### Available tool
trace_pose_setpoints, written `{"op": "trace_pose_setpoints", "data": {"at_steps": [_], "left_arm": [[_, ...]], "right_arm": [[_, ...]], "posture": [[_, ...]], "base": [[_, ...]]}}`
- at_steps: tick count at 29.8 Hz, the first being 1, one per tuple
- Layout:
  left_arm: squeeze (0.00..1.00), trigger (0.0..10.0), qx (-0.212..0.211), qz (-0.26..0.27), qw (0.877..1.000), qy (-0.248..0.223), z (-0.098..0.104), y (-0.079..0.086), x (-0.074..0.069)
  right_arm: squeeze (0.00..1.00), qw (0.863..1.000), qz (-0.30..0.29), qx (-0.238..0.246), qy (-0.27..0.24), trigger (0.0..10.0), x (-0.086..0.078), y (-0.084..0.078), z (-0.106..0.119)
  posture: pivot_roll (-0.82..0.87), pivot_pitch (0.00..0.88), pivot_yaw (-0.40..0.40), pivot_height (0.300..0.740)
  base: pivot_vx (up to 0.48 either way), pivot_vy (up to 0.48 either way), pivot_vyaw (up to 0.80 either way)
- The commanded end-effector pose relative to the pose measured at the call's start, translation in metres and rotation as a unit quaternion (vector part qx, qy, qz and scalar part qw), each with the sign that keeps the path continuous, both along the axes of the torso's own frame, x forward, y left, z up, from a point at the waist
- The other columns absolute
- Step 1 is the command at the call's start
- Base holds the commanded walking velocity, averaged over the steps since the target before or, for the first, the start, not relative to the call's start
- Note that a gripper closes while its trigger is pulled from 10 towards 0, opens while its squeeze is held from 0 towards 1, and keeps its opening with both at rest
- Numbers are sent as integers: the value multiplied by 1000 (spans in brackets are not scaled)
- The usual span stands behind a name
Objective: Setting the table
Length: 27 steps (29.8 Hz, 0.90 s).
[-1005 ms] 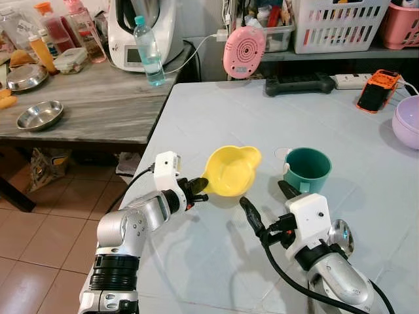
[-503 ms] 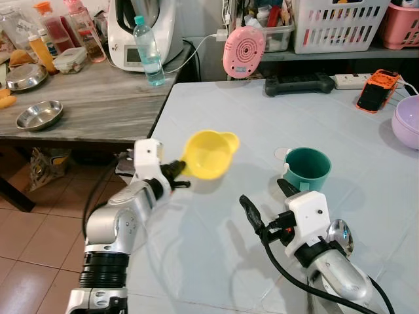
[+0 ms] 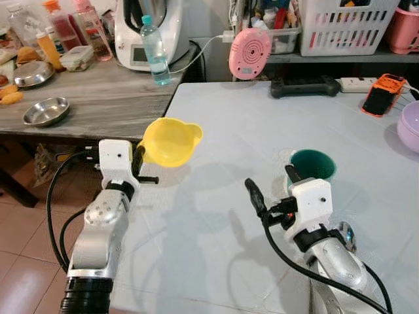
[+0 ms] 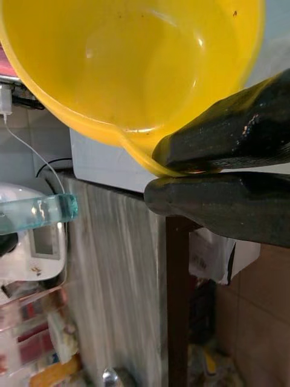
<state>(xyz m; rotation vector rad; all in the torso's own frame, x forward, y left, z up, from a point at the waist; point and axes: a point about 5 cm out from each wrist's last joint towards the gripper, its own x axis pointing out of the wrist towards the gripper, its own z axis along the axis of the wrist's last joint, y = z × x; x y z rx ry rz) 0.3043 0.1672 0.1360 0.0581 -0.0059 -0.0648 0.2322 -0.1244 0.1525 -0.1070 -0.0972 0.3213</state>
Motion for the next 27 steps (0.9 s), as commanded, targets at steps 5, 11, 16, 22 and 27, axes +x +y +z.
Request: {"op": "trace_pose_setpoints", "data": {"at_steps": [5,11,16,22,27], "left_arm": [[0,9569,2,-4,1000,-18,-1,0,-5],[0,10000,35,-10,999,-28,-8,3,-16],[0,10000,50,1,998,-22,-15,11,-26],[0,10000,78,23,997,-7,-30,28,-49],[0,10000,90,18,996,5,-36,33,-61]], "right_arm": [[0,1000,-7,1,1,10000,0,-1,0],[0,1000,-13,-3,-5,10000,-1,-2,1],[0,1000,-20,-8,-8,10000,-2,-5,1],[0,999,-51,-14,-8,10000,-6,-15,-2],[0,997,-76,-13,-7,10000,-5,-22,-5]], "posture": [[-109,13,103,740],[-115,14,100,740],[-114,13,97,740],[-104,10,88,740],[-98,12,82,740]], "base": [[0,0,0],[0,0,0],[0,0,0],[0,0,0],[0,0,0]]}}
